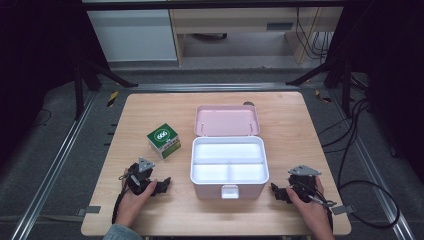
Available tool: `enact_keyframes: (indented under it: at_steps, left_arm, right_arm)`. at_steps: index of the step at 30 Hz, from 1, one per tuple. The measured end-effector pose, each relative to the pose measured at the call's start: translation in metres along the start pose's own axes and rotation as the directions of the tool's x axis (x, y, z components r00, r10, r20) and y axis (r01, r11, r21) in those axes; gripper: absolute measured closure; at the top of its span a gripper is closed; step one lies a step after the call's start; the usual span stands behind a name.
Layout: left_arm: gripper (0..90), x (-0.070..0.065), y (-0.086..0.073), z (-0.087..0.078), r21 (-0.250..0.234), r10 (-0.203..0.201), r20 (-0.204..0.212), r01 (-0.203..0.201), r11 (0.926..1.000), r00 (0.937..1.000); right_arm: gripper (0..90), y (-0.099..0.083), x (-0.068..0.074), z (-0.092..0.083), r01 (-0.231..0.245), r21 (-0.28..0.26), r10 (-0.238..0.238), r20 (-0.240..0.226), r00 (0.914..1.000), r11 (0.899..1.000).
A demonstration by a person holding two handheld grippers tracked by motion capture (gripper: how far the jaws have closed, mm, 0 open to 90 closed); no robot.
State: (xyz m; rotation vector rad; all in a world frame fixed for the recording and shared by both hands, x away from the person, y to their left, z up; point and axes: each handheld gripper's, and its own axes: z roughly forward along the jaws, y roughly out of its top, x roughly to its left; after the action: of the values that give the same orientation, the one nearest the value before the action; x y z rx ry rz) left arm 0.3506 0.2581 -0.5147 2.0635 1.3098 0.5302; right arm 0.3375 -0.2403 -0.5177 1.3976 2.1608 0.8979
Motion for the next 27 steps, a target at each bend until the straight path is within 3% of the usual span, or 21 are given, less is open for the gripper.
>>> enact_keyframes:
  at_steps: [6,8,10,14,15,20,24,27]
  left_arm:
    - [0.1,0.0,0.001,0.0,-0.003,0.006,0.008,-0.006,1.0,1.0]
    - [6.7,-0.002,0.002,-0.004,-0.012,0.01,0.022,-0.009,0.9999,0.9997]
    - [6.6,-0.007,0.003,-0.011,-0.035,0.008,0.036,-0.007,0.9994,0.9993]
    - [5.7,-0.022,0.004,-0.024,-0.054,0.051,0.051,-0.048,0.9974,0.9974]
    - [5.7,-0.035,0.004,-0.03,-0.06,0.064,0.068,-0.06,0.9964,0.9956]
    - [6.0,-0.07,0.002,-0.048,-0.095,0.142,0.125,-0.13,0.9869,0.982]
    - [6.0,-0.092,0.004,-0.047,-0.12,0.158,0.171,-0.139,0.9831,0.9726]
    - [7.1,-0.106,0.007,-0.043,-0.127,0.203,0.197,-0.18,0.9754,0.9591]
  right_arm:
    - [0.6,0.0,0.0,0.0,0.001,0.0,-0.001,-0.001,1.0,1.0]
    - [2.0,0.0,0.0,0.0,0.009,-0.004,-0.009,0.0,1.0,1.0]
    - [6.2,-0.001,0.002,-0.002,0.012,-0.015,-0.012,-0.016,0.9998,1.0]
    - [7.6,-0.001,0.005,-0.013,0.024,-0.029,-0.025,-0.031,0.9992,0.999]
    - [7.8,0.0,0.007,-0.017,0.03,-0.041,-0.031,-0.038,0.9988,0.999]
    - [9.5,0.0,0.02,-0.034,0.053,-0.09,-0.06,-0.079,0.9951,0.995]
    - [12.3,0.0,0.036,-0.042,0.09,-0.112,-0.104,-0.121,0.9872,0.99]
    - [14.5,0.001,0.047,-0.046,0.116,-0.122,-0.134,-0.149,0.9798,0.986]
